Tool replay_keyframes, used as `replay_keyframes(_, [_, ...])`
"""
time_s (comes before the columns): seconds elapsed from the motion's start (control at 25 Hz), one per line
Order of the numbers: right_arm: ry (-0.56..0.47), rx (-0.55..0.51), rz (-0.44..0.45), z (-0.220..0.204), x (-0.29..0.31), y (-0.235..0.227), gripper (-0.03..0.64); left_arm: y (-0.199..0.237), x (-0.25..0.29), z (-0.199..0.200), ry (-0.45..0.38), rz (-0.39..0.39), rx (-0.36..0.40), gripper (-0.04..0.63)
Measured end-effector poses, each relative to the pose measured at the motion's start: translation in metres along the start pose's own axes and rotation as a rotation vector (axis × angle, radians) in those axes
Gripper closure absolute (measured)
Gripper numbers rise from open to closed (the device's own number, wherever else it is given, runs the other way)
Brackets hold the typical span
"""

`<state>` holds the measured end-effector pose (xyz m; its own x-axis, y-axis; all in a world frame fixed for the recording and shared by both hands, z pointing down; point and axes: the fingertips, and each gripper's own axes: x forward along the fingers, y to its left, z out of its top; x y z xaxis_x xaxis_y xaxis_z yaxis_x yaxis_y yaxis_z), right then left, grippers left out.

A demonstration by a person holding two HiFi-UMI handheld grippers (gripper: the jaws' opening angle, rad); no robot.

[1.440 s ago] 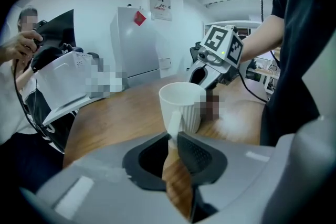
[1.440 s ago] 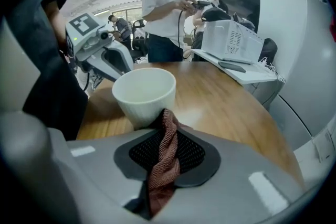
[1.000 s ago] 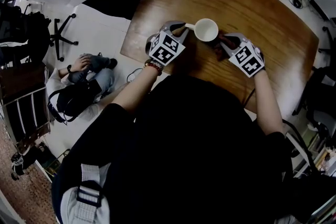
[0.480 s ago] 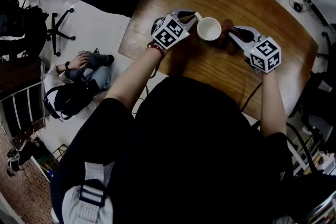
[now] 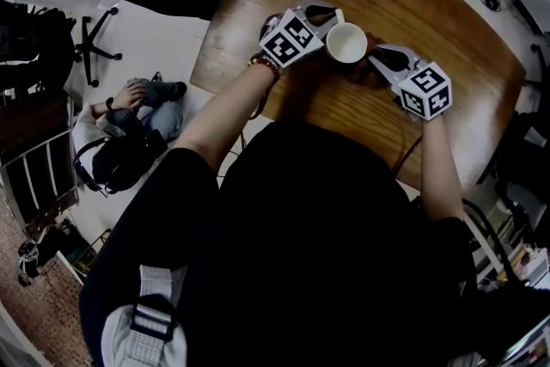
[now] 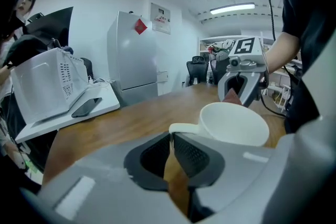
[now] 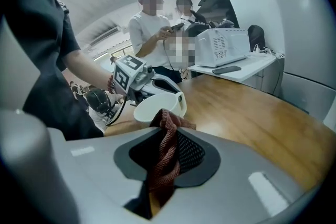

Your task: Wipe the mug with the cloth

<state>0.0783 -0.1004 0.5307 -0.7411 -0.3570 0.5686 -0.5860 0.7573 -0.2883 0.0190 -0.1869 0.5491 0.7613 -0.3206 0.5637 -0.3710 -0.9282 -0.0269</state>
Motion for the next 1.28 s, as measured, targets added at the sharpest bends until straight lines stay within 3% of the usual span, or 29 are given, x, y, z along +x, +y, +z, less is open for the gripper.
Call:
replay_keyframes(0.24, [0.095,-0.004,-0.025,-0.023,0.016,-0.001,0.546,-0.002,0.002,0.003,-0.018,-0.040,-0.008,0.578])
replay_keyframes(0.4, [0.135,-0.010,0.012,-0.031,0.013,0.007,0.548,-0.011,0.004,0.004,-0.022,-0.080,0.017,0.578])
replay_keyframes(0.84, [0.095,-0.069,0.193,-0.015,-0.038,0.029,0.548,-0.090,0.012,0.012,-0.039,-0.346,0.162,0.578])
replay_keyframes(1.28, [0.276,-0.189,0.121,-0.059,-0.012,0.026,0.548,-0.095,0.012,0.011,-0.040,-0.348,0.154,0.578])
